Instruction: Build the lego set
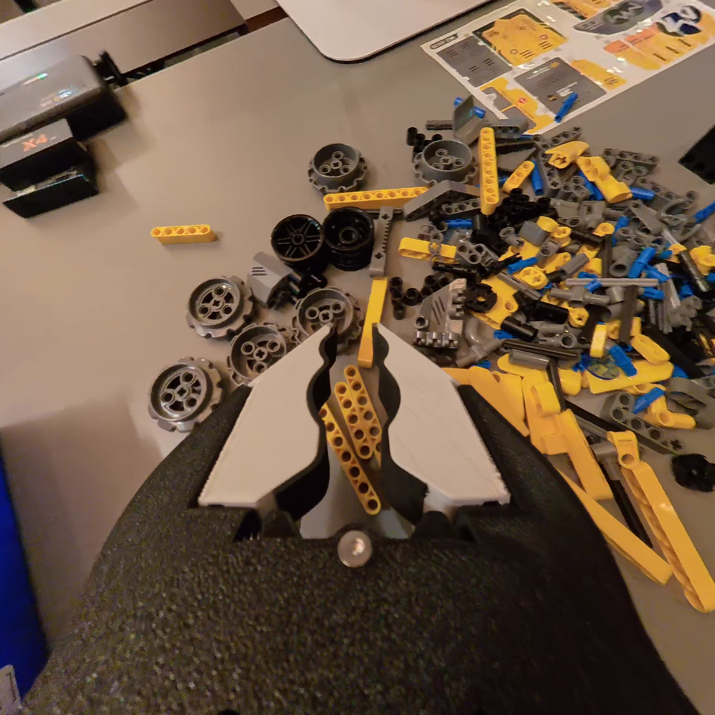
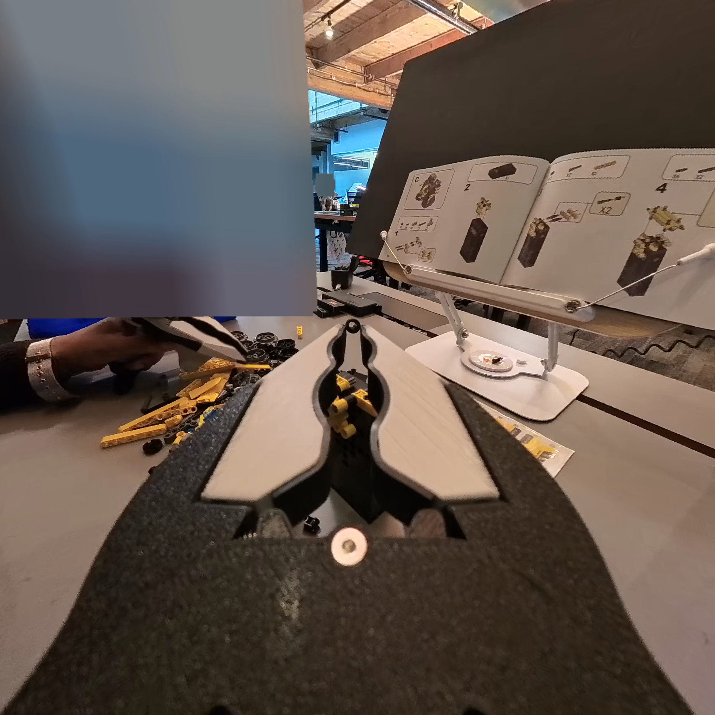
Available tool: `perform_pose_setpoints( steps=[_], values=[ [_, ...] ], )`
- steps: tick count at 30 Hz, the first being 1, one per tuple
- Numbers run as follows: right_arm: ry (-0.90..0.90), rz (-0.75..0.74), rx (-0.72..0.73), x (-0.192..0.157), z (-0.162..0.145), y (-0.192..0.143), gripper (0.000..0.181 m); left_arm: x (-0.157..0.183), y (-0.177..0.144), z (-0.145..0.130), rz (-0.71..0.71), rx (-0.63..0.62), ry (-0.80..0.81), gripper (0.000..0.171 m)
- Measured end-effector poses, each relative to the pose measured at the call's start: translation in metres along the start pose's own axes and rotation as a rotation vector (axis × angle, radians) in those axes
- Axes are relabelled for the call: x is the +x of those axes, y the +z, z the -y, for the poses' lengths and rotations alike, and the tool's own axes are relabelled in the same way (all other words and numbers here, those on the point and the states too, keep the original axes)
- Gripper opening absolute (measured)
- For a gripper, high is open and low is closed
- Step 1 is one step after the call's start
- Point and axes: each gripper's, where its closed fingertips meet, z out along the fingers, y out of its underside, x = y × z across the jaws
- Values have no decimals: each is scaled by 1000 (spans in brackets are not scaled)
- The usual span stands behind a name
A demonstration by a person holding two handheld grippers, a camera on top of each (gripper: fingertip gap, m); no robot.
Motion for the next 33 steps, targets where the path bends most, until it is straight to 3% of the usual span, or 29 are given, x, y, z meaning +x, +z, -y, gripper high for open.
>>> perform_pose_setpoints(
  steps=[7,14,19,22,26,33],
  values=[
    [-1,0,0,0,0,0,5,5,-5,5,-55,45,-9,17],
    [-2,1,-4,0,-1,1,6,33,-9,5,-187,59,105,17],
    [-4,1,-4,-1,-1,1,5,39,-7,2,-202,41,144,18],
    [-6,0,-4,-1,-1,1,5,37,-7,3,-199,37,125,25],
    [-7,1,-4,-1,-1,1,5,38,-9,5,-211,57,117,51],
    [-3,1,0,-1,0,0,5,43,-7,3,-246,35,104,52]
  ],
)
